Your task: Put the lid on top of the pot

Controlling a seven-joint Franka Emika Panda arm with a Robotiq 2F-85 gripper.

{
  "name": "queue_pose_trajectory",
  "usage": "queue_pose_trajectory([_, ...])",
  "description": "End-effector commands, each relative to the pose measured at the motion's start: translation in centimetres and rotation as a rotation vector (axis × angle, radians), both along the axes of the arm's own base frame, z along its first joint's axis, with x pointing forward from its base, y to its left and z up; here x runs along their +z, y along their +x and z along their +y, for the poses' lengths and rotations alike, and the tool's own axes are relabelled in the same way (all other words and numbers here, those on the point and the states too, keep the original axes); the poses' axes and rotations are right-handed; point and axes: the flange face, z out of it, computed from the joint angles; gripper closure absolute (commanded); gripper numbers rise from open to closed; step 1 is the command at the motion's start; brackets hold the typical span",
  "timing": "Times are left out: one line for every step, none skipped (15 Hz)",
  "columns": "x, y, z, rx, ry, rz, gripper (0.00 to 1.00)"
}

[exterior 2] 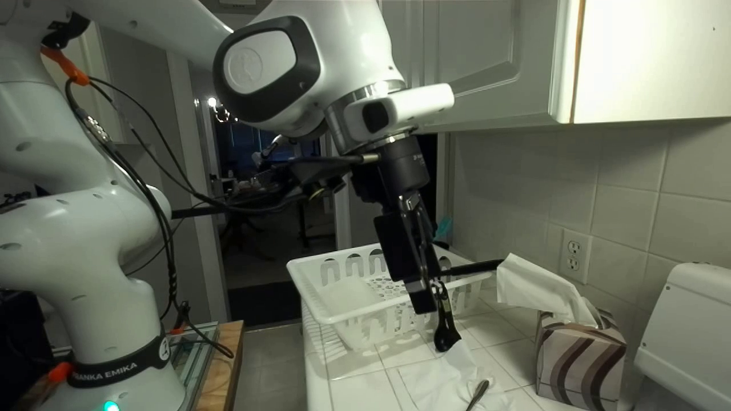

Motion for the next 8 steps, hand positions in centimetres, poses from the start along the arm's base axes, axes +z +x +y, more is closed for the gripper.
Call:
queue_pose_trajectory([0.8,-0.1,1.7,0.058,0.011,0.002,0.0])
queue_pose_trajectory([1.0,0.0,2.2,0.072,0.007,-0.002,0.0])
queue_pose_trajectory([1.1,0.2,2.5,0.086,0.005,-0.003,0.0])
queue_pose_trajectory([1.2,0.3,3.0,0.093,0.006,-0.014,0.0])
queue_pose_trajectory([0.5,0.9,2.0,0.067,-0.015,0.001,0.0])
queue_pose_trajectory([0.6,1.0,2.2,0.072,-0.016,0.001,0.0])
queue_pose_trajectory([0.5,1.0,2.2,0.073,-0.016,0.003,0.0])
queue_pose_trajectory([0.5,1.0,2.2,0.071,-0.016,0.003,0.0])
